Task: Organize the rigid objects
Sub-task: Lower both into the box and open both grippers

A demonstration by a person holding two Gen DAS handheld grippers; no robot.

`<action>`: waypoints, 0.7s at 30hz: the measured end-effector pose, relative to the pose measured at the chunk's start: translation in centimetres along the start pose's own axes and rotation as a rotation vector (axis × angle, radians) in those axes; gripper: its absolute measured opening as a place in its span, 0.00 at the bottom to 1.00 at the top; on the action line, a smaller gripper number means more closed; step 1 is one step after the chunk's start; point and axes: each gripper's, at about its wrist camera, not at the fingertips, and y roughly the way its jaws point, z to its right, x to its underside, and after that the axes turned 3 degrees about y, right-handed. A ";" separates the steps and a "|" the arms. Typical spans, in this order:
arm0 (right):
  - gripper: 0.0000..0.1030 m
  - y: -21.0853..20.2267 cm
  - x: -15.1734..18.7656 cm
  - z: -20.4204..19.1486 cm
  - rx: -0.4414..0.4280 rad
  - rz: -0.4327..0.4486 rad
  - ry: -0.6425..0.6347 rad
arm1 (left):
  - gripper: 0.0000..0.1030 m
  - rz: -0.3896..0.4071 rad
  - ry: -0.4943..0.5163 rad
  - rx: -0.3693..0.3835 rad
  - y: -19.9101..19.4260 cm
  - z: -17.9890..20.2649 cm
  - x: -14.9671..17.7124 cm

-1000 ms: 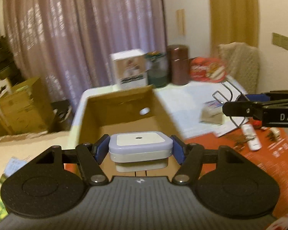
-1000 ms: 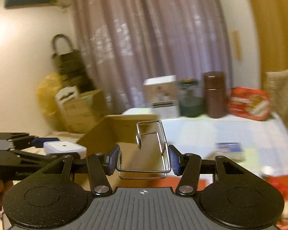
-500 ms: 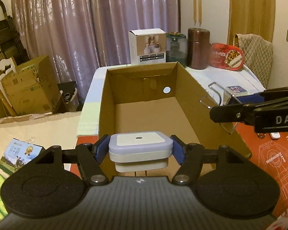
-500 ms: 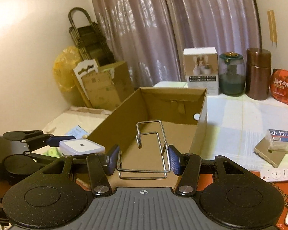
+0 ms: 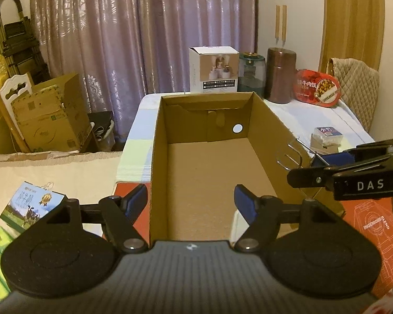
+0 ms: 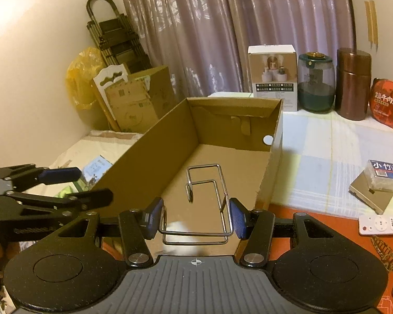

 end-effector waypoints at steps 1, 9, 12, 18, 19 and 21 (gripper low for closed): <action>0.49 0.0 0.1 0.0 0.002 0.000 -0.003 | 0.67 0.001 -0.003 0.000 -0.2 0.0 0.1; 0.49 0.0 0.6 -0.2 -0.001 -0.017 -0.028 | 0.67 0.000 -0.014 0.013 -0.7 0.0 0.5; 0.49 0.1 0.8 -0.2 -0.001 -0.025 -0.036 | 0.67 0.004 -0.014 0.008 -0.7 0.1 0.4; 0.49 0.4 1.0 -0.4 0.001 -0.036 -0.045 | 0.67 0.005 -0.020 0.008 -0.5 0.0 0.4; 0.49 0.4 1.0 -0.4 0.005 -0.032 -0.047 | 0.67 0.004 -0.021 0.007 -0.5 0.0 0.4; 0.49 0.4 1.0 -0.5 0.011 -0.030 -0.050 | 0.67 0.002 -0.023 0.008 -0.4 0.0 0.4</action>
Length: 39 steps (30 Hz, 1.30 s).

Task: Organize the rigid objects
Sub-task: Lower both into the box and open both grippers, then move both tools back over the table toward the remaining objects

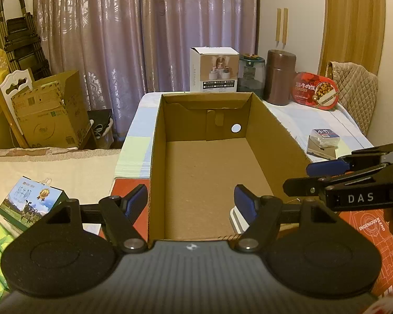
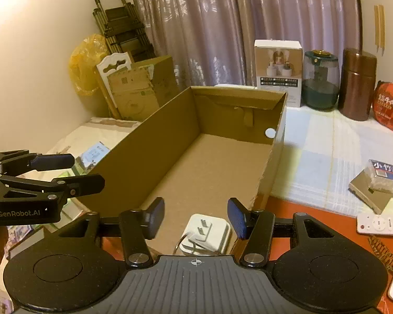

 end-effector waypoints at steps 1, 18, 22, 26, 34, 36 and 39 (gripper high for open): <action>0.49 -0.1 0.0 0.0 0.003 0.007 0.005 | 0.67 0.000 -0.001 0.001 0.0 0.0 0.0; 0.49 -3.1 -0.9 2.2 -0.003 0.123 0.096 | 0.67 0.017 -0.001 0.032 -0.9 1.9 -0.3; 0.49 -4.5 -0.7 3.2 0.026 0.140 0.109 | 0.67 0.035 -0.001 0.056 -1.4 3.2 -0.9; 0.49 -6.6 -0.3 5.0 0.073 0.174 0.139 | 0.67 0.052 0.010 0.088 -1.7 5.2 -1.9; 0.50 -11.4 0.6 10.0 0.215 0.211 0.172 | 0.67 0.092 0.038 0.197 -2.7 11.1 -3.8; 0.54 -13.0 0.8 11.8 0.288 0.202 0.180 | 0.68 0.104 0.053 0.231 -3.0 13.1 -4.2; 0.66 -16.1 1.9 15.2 0.374 0.212 0.234 | 0.70 0.117 0.078 0.280 -3.2 16.0 -4.7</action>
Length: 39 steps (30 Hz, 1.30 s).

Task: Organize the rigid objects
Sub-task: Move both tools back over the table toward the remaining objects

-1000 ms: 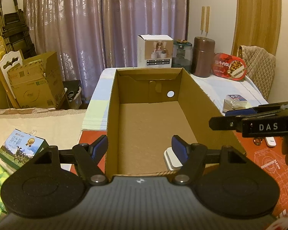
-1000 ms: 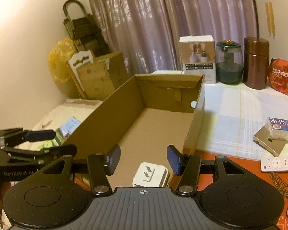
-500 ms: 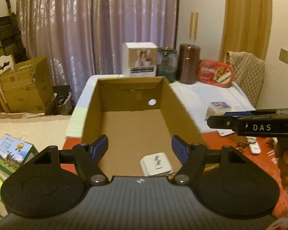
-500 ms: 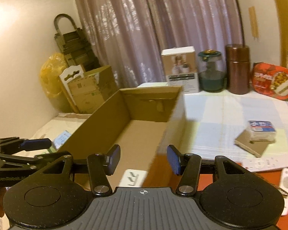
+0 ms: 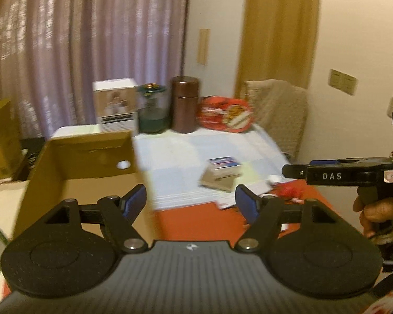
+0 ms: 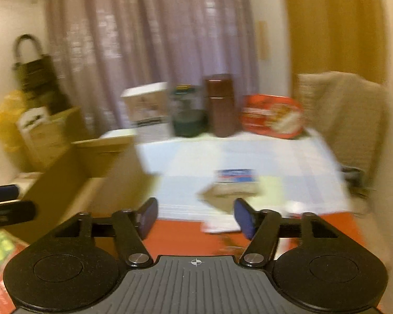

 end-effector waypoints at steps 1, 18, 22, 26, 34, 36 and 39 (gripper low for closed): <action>0.68 -0.6 0.1 1.6 0.018 0.008 0.016 | 0.70 0.000 0.008 0.012 0.4 0.8 -0.1; 0.72 -1.1 8.1 15.0 0.131 -0.102 0.108 | 0.82 -0.147 0.113 0.104 10.6 9.3 4.1; 0.72 0.3 8.1 15.5 0.103 -0.111 0.069 | 0.82 -0.187 0.102 0.131 12.8 9.5 5.3; 0.72 2.4 8.2 16.0 0.063 -0.133 0.010 | 0.82 -0.205 0.118 0.128 14.5 9.6 6.2; 0.72 6.5 8.7 17.8 0.018 -0.196 -0.063 | 0.82 -0.228 0.122 0.127 16.8 9.4 7.0; 0.72 7.1 8.6 18.2 -0.001 -0.200 -0.067 | 0.82 -0.230 0.120 0.130 17.2 9.3 7.1; 0.72 7.8 8.3 18.6 -0.043 -0.202 -0.067 | 0.82 -0.234 0.117 0.134 17.7 9.3 7.3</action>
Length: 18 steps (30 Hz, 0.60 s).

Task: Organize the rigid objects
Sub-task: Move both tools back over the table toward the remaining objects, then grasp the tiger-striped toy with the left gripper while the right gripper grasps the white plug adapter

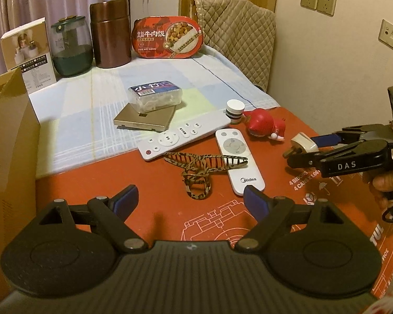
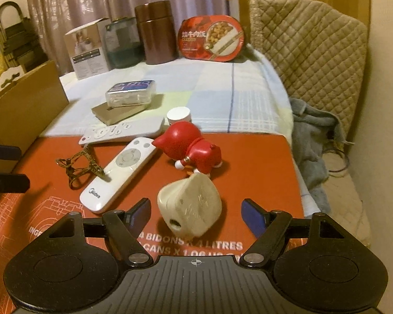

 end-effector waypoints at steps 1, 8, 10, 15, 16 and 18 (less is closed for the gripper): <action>0.72 0.2 -0.1 0.1 -0.012 -0.003 -0.001 | 0.82 -0.001 -0.001 0.001 0.1 0.0 0.0; 0.60 0.7 -0.1 -0.3 -0.048 -0.019 -0.013 | 0.82 -0.003 -0.010 0.011 0.7 -0.3 0.2; 0.51 0.4 0.0 -0.4 -0.058 -0.023 -0.004 | 0.82 -0.004 -0.011 0.013 0.8 -0.3 0.3; 0.48 -0.3 0.6 -1.7 -0.031 -0.035 -0.014 | 0.82 -0.002 -0.013 0.016 0.8 -0.3 0.3; 0.48 -0.4 0.8 -1.9 -0.012 -0.035 -0.014 | 0.82 -0.001 -0.012 0.017 0.8 -0.3 0.3; 0.48 -0.7 1.0 -2.5 0.022 -0.032 -0.017 | 0.82 0.003 -0.010 0.020 0.9 -0.3 0.2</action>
